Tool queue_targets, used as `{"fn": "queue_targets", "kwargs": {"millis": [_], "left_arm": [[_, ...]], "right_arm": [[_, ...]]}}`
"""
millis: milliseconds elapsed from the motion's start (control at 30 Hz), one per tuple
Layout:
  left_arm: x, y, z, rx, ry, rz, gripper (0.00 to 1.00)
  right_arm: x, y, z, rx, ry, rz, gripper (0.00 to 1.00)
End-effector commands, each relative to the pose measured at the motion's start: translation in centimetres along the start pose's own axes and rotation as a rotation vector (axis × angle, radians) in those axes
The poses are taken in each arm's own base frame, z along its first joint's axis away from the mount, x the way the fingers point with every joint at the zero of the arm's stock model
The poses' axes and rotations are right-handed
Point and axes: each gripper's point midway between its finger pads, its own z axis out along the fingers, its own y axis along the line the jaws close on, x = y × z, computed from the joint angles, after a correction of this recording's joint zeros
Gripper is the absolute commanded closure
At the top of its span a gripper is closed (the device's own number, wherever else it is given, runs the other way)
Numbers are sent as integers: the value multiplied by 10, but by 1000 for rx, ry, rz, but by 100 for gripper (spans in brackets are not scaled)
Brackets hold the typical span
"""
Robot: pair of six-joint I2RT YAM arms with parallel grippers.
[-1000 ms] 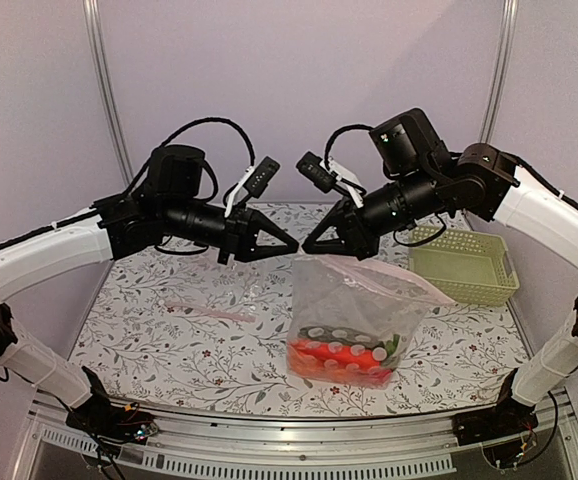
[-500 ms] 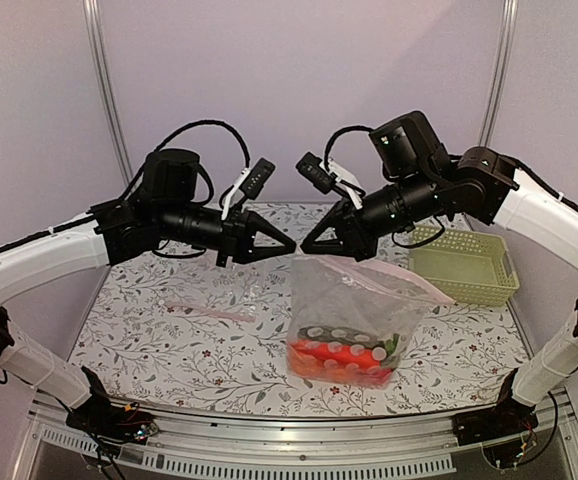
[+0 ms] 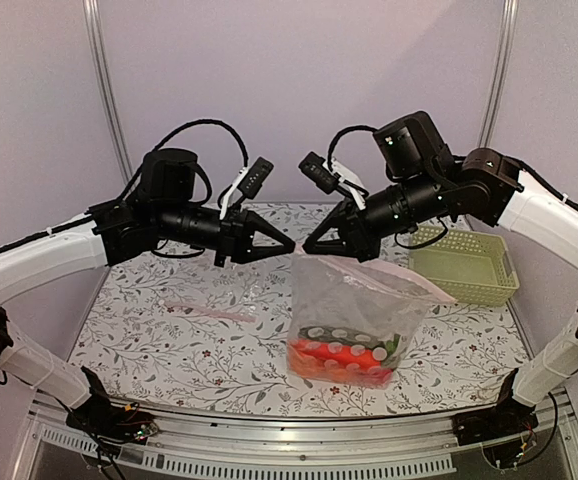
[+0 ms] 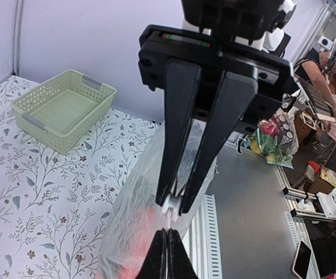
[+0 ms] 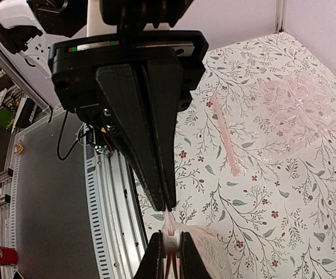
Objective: Place the food in the zip-top bag and seal the zipper
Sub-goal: Hold the zipper food storage bag at the center of the board.
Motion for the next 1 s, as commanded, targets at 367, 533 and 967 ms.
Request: {"fn": "queue_targets", "kwargs": {"millis": [367, 533, 967], "left_arm": [[8, -12, 13, 59, 86, 8, 59], [9, -11, 17, 62, 96, 5, 44], [16, -10, 34, 86, 129, -15, 57]], "right_arm": [[16, 8, -14, -29, 55, 47, 100], [15, 8, -11, -37, 55, 45, 100], [15, 8, -10, -40, 57, 41, 100]]}}
